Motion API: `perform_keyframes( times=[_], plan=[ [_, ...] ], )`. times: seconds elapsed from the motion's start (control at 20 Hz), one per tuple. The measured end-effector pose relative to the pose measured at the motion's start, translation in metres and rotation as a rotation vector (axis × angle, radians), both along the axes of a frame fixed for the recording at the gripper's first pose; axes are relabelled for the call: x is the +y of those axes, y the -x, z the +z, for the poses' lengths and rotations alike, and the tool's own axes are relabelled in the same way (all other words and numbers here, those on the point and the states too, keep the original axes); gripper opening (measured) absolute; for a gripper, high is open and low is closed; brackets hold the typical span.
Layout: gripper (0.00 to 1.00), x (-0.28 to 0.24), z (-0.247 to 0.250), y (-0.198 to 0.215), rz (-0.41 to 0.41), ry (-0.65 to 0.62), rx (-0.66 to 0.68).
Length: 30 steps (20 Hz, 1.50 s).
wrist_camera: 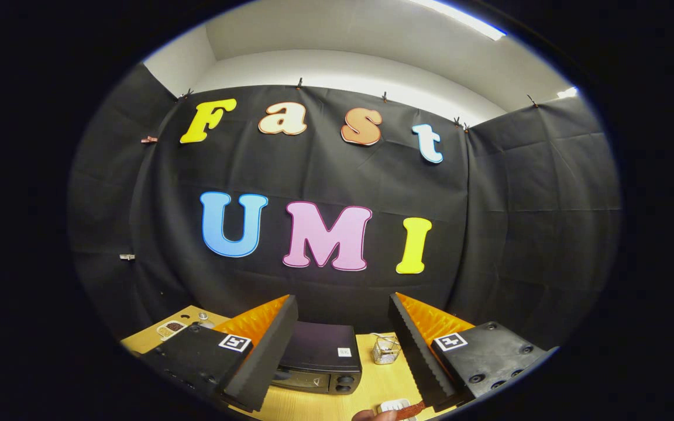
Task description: Open the toaster oven, put the food inside, and close the toaster oven door.
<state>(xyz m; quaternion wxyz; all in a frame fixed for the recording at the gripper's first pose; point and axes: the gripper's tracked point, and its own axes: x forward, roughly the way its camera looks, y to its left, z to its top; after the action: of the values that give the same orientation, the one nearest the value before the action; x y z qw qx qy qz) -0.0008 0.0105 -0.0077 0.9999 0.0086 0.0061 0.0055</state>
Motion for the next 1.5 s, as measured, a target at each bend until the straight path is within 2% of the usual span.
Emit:
perform_keyframes(
  times=[0.2,0.4,0.6,0.8,1.25,1.5],
  plan=[
    [0.97,0.014,-0.003,-0.002,0.015,-0.007,-0.005],
    [0.97,0.049,-0.011,-0.012,0.041,-0.014,-0.036],
    [0.97,0.096,-0.032,-0.025,0.088,-0.040,-0.060],
    [0.97,0.120,-0.056,-0.036,0.086,-0.093,-0.085],
    [0.97,0.144,-0.174,-0.051,0.067,-0.034,0.122],
    [0.97,0.161,-0.214,-0.058,0.075,-0.038,0.208]
  ],
)
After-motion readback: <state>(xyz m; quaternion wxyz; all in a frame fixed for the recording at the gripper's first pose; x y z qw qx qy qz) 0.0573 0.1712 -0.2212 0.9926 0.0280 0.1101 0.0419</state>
